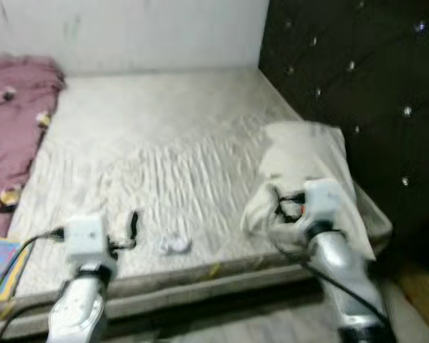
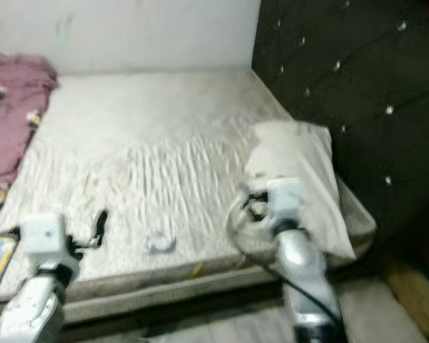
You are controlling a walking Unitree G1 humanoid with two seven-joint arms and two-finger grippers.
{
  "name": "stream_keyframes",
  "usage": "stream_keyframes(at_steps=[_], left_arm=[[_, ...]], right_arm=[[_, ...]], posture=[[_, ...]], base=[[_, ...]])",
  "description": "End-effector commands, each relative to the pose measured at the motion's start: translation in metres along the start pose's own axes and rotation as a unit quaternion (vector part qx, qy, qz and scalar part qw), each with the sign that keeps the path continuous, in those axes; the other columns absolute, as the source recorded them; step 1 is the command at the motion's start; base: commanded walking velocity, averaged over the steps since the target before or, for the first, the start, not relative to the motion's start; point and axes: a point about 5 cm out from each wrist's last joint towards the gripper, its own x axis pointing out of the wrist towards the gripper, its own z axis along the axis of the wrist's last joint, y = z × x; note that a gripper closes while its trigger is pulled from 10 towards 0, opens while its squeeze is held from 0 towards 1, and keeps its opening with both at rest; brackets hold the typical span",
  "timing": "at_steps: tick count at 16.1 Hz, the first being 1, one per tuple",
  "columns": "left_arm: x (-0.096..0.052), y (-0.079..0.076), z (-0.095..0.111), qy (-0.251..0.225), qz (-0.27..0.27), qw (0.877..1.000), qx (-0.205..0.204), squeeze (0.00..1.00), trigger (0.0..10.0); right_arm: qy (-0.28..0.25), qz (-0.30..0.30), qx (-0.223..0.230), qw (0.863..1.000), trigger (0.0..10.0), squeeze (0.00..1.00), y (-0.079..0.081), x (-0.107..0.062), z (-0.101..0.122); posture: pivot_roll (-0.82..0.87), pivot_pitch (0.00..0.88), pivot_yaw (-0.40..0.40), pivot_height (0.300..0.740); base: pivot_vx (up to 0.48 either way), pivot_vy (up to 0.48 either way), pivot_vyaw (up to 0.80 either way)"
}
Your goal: Clean up the room
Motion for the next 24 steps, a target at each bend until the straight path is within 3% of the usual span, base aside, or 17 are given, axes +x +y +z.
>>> stream_keyframes(at_steps=[1, 4, 9, 12, 13, 24], left_arm=[[0.0, -0.005, 0.002, -0.008, -0.012, 1.0, -0.013, 0.0, 10.0], [0.0, -0.012, 0.003, -0.018, -0.037, 0.998, -0.046, 0.0, 10.0], [0.001, -0.011, -0.002, -0.007, -0.044, 0.996, -0.073, 0.0, 10.0], [0.003, -0.015, 0.001, -0.015, -0.053, 0.996, -0.067, 0.0, 10.0], [0.004, -0.016, 0.003, -0.019, -0.056, 0.996, -0.067, 0.0, 10.0], [0.005, -0.02, 0.007, -0.035, -0.066, 0.995, -0.069, 0.0, 10.0]], right_arm=[[0.003, -0.017, -0.007, 1.0, 10.0, 1.0, -0.012, -0.003, -0.001], [0.004, -0.013, -0.008, 1.0, 10.0, 1.0, -0.011, -0.001, -0.002], [0.003, -0.014, -0.007, 1.0, 10.0, 1.0, -0.009, 0.001, -0.002], [0.001, -0.019, -0.01, 1.0, 10.0, 1.0, -0.01, 0.002, -0.001], [0.003, -0.018, -0.009, 1.0, 10.0, 0.0, -0.01, 0.003, -0.001], [0.005, -0.02, -0.018, 1.0, 10.0, 0.0, -0.011, 0.004, -0.002]], posture=[[0.02, 0.0, -0.052, 0.74], [0.02, 0.0, -0.066, 0.74], [0.02, 0.0, -0.068, 0.74], [0.02, 0.0, -0.064, 0.74], [0.02, 0.0, -0.065, 0.74], [0.02, 0.0, -0.066, 0.74]], base=[[0.0, 0.0, 0.8], [0.0, 0.0, 0.8], [0.0, 0.0, 0.8], [0.0, 0.0, 0.53], [0.0, 0.0, 0.0], [0.21, 0.0, 0.0]])
